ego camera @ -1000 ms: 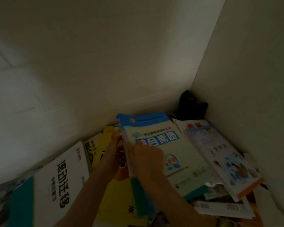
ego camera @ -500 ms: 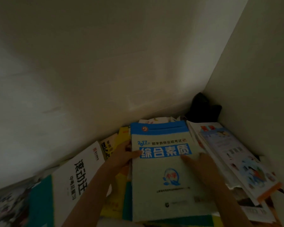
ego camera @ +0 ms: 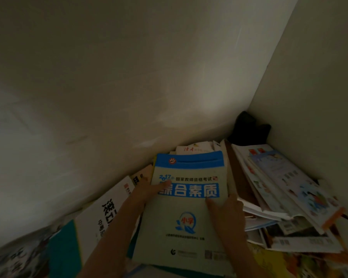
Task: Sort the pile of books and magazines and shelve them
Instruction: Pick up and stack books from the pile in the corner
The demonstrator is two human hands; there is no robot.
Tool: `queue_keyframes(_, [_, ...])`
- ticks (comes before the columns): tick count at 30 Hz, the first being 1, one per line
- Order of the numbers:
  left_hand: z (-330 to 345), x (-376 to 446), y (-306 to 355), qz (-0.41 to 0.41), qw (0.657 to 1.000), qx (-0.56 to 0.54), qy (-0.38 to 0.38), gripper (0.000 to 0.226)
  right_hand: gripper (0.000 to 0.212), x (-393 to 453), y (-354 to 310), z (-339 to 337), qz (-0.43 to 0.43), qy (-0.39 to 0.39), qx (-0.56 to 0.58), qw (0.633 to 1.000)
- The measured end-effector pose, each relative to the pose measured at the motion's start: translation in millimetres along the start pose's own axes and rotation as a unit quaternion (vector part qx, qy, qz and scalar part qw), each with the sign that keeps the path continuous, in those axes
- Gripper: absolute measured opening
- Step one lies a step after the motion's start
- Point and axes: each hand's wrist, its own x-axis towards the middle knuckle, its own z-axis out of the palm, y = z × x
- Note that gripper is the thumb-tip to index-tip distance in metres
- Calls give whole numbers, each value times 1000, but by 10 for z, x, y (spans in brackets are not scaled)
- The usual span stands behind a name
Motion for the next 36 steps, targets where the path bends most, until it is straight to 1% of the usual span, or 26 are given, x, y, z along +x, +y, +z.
queue_keyframes(2, [-49, -39, 30, -36, 999, 10, 7, 27, 41, -29, 42, 17, -2, -7, 32, 999])
queue_keyframes(4, [-83, -73, 8, -30, 1000, -3, 4, 21, 34, -40, 83, 15, 1, -16, 70, 997])
queue_keyframes(6, [-88, -135, -49, 0, 999, -45, -3, 21, 32, -34, 106, -16, 22, -29, 124, 992])
queue_keyframes(8, [-60, -218, -110, 28, 997, -68, -2, 12, 37, -53, 115, -71, 37, -45, 174, 983])
queue_keyframes(9, [-37, -278, -125, 45, 996, -71, 2, 12, 44, -72, 111, -96, 44, -55, 204, 976])
queue_keyframes(11, [9, -397, -145, 82, 994, -77, 14, 20, 64, -124, 111, -148, 66, -84, 274, 956])
queue_keyframes(12, [10, -435, -168, 98, 991, -86, 22, 23, 65, -160, 119, -182, 75, -103, 303, 945])
queue_keyframes(13, [13, -492, -164, 112, 988, -104, 29, 26, 56, -209, 107, -227, 68, -120, 324, 936])
queue_keyframes(15, [19, -593, -93, 137, 981, -130, 40, 32, 29, -283, 4, -353, 10, -138, 339, 931])
queue_keyframes(17, [53, -687, 98, 181, 971, -143, 58, 28, 17, -315, -201, -561, -76, -122, 338, 930])
queue_keyframes(19, [112, -752, 388, 248, 955, -142, 83, 21, 15, -249, -425, -792, -148, -94, 347, 921])
queue_keyframes(20, [144, -761, 539, 286, 944, -134, 92, 21, 16, -203, -535, -903, -179, -80, 354, 914])
queue_keyframes(22, [237, -766, 820, 359, 921, -120, 97, 25, 18, -88, -697, -1075, -222, -74, 377, 896])
queue_keyframes(24, [331, -703, 982, 407, 904, -108, 75, 33, 16, 41, -733, -1175, -246, -87, 396, 881])
queue_keyframes(25, [378, -642, 1009, 413, 904, -98, 61, 38, 17, 116, -713, -1190, -254, -90, 397, 877])
queue_keyframes(27, [477, -479, 930, 393, 915, -84, 34, 47, 18, 271, -595, -1164, -257, -84, 385, 882])
queue_keyframes(29, [566, -309, 715, 361, 929, -77, 18, 55, 28, 419, -439, -1062, -249, -71, 364, 895])
queue_keyframes(30, [592, -240, 597, 349, 934, -73, 21, 59, 33, 487, -370, -992, -242, -68, 354, 901])
queue_keyframes(31, [603, -205, 501, 340, 937, -69, 32, 60, 35, 536, -319, -923, -239, -66, 344, 906])
queue_keyframes(33, [602, -175, 416, 324, 939, -102, 49, 57, 35, 594, -270, -803, -237, -58, 328, 913])
queue_keyframes(36, [601, -178, 484, 294, 936, -191, 30, 49, 26, 565, -301, -729, -255, -50, 321, 911])
